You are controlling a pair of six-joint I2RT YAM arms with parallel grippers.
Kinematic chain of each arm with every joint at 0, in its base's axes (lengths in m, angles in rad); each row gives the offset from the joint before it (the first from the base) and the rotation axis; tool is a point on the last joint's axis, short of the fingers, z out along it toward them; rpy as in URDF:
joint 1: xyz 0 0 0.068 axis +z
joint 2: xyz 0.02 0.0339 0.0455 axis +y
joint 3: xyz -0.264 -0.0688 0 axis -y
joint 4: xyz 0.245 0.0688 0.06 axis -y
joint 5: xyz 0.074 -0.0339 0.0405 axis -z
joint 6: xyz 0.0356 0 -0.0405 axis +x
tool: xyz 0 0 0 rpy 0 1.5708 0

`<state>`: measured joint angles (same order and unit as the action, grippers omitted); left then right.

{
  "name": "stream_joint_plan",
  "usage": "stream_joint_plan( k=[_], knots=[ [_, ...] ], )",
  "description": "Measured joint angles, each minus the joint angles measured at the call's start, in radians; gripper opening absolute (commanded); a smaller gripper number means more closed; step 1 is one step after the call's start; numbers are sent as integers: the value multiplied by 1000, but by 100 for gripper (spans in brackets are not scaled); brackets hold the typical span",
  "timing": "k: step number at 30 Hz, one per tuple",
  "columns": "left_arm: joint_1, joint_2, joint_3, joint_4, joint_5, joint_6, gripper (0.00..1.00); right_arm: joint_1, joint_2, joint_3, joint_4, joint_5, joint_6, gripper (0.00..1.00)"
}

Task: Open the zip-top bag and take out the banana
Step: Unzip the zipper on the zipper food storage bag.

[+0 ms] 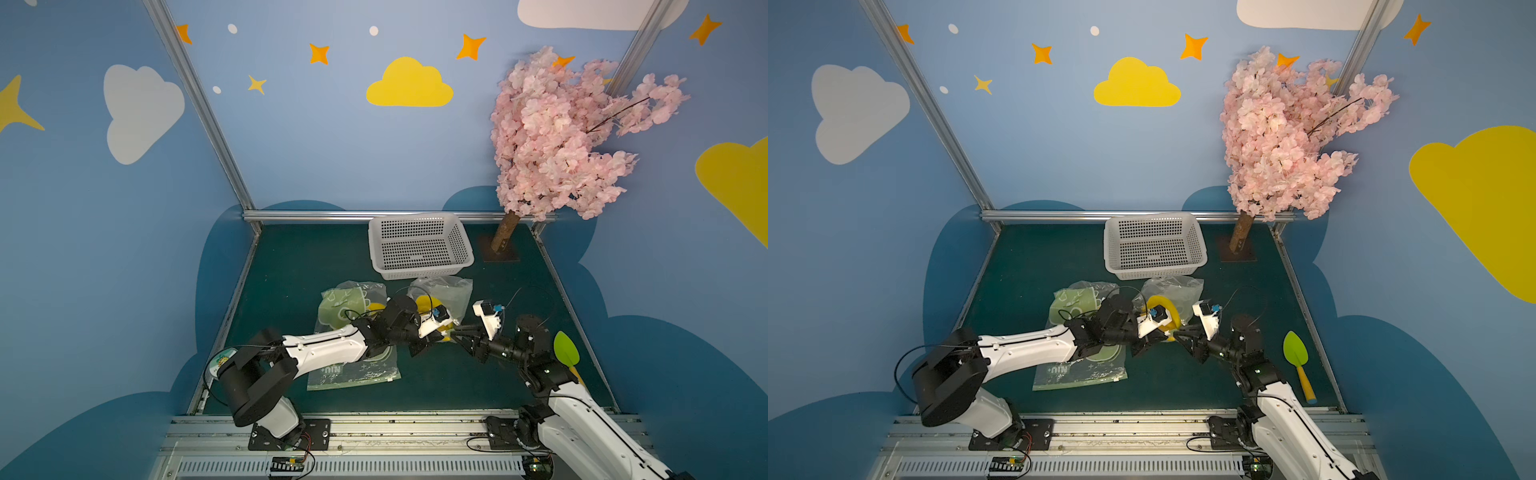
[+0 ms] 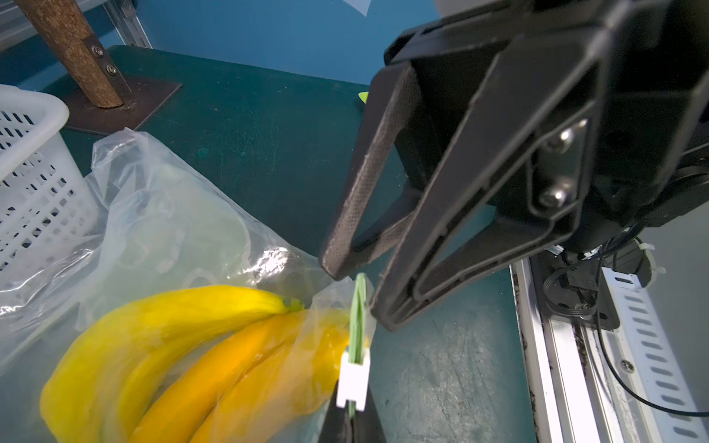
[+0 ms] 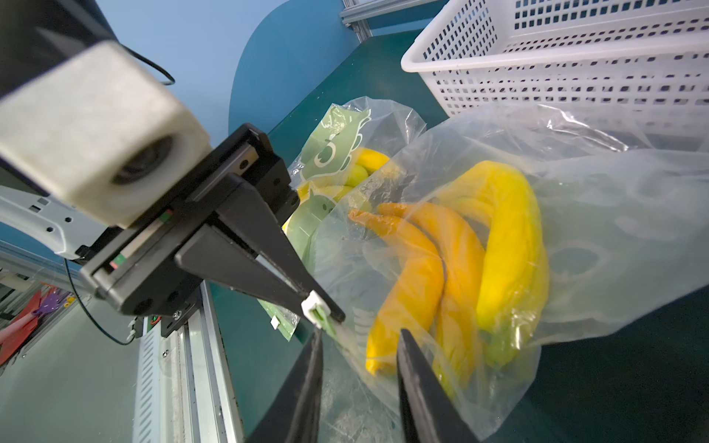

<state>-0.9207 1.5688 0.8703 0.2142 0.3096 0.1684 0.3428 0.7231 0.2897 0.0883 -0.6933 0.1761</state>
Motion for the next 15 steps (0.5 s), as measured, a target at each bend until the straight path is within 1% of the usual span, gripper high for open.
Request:
stream_joint_plan(
  k=[7, 13, 15],
  knots=[
    [11, 0, 0, 1, 17, -14, 3, 10, 47, 0, 13, -11, -4, 18],
    [13, 0, 0, 3, 25, -19, 3, 15, 42, 1, 19, -13, -5, 1],
    [13, 0, 0, 4, 28, -20, 4, 16, 39, 1, 20, -14, -3, 0]
  ],
)
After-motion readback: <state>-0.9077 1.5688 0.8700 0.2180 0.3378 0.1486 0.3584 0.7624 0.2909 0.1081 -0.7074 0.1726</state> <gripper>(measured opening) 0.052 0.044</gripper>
